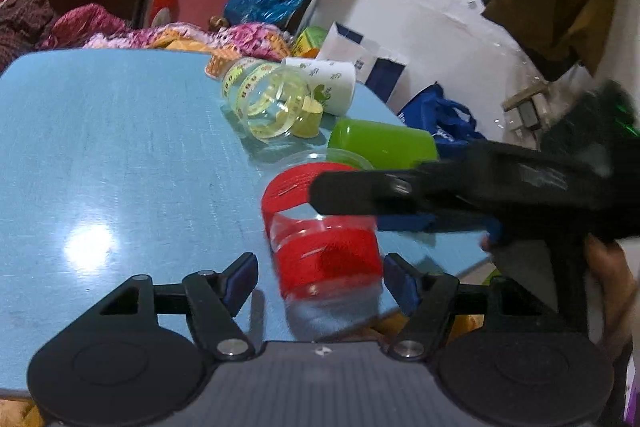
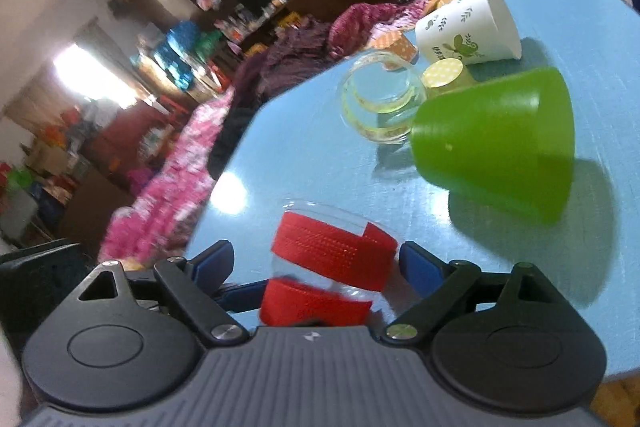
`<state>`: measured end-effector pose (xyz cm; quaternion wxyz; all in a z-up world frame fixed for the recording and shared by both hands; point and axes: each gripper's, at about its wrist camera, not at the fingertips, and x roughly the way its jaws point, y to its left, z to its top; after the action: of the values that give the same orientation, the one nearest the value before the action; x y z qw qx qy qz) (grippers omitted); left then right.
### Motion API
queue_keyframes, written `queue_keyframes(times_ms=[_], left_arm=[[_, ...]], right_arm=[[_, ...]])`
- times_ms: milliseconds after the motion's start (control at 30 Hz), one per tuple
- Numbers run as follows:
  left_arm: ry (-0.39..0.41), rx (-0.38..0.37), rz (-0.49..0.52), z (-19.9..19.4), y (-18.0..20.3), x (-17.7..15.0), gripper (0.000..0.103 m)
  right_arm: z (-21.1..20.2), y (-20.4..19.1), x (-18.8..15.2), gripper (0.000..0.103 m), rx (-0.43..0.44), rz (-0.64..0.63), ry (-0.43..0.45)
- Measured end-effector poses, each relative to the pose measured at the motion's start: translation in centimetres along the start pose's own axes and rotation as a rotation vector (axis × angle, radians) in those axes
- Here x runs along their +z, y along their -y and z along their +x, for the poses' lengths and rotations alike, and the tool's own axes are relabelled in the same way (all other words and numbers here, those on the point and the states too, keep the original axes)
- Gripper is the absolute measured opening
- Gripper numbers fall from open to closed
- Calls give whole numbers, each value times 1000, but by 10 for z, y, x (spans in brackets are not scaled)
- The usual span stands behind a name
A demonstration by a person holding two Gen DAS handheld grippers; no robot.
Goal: Flip cup upright
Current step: 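Lift the red-banded cup with the left tool while the right tool grasps it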
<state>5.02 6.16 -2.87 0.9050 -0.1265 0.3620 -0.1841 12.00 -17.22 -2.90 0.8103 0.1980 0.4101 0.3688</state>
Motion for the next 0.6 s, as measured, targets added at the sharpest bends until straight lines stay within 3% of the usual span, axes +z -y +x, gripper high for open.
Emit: queue_keyframes(times_ms=[133, 400, 600], left_arm=[[51, -42, -7, -25, -14, -11, 73], [163, -47, -82, -61, -53, -19, 75], [179, -53, -164, -59, -80, -21, 77]], right_arm=[[10, -11, 7, 79, -64, -47, -61], [31, -37, 18, 79, -214, -207, -215], [55, -49, 28, 77, -290, -275, -326]])
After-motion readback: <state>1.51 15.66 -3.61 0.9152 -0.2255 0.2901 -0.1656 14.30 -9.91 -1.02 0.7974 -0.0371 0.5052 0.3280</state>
